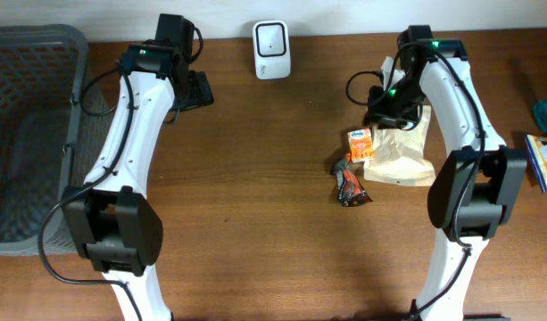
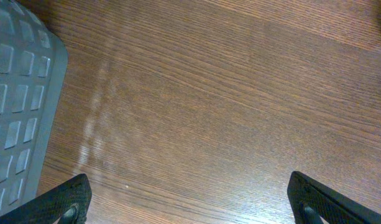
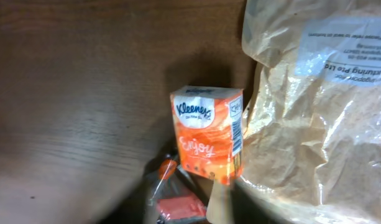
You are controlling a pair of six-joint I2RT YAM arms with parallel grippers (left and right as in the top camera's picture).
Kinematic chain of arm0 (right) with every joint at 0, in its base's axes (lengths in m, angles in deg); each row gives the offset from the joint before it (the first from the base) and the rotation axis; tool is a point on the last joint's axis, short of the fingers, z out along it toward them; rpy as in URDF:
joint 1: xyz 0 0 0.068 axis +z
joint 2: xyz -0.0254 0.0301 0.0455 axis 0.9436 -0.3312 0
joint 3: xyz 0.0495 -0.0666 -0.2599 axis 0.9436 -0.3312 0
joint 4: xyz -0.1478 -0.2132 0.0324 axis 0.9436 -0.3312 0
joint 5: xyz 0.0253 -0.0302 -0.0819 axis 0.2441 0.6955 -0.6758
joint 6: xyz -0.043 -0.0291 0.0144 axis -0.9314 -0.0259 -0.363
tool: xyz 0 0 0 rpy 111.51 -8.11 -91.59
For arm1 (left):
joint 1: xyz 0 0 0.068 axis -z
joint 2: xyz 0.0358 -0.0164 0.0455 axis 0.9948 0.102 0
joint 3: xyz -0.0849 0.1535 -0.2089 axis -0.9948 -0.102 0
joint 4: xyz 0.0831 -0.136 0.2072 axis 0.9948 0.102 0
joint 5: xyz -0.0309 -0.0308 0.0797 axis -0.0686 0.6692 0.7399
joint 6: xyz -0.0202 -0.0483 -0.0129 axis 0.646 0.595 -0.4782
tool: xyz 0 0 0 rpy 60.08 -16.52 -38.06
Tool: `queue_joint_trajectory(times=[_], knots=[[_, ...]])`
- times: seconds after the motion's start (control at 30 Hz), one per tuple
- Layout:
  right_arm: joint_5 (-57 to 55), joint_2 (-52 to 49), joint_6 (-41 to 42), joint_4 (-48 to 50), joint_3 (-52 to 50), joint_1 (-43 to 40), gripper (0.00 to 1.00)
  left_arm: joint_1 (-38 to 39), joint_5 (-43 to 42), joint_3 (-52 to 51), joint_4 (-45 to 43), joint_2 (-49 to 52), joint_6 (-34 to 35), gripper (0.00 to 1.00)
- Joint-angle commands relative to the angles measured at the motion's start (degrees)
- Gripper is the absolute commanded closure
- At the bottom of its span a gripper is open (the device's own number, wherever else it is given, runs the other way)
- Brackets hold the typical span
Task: Scan the item barcode
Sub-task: 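Move the right gripper over the orange Kleenex pack and grasp it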
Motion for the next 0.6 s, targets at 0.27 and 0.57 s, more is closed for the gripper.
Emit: queue_joint_trajectory(times=[0.27, 0.57], knots=[[-9.75, -0.81, -0.39, 8.52, -12.55, 2.97, 0.31, 0.28, 0.22, -0.07, 0.09, 0.90, 0.72, 0.01], [-9.27, -0.81, 3.26, 17.11, -18.91, 3.02, 0.92, 0.28, 0.22, -0.07, 0.09, 0.90, 0.72, 0.01]])
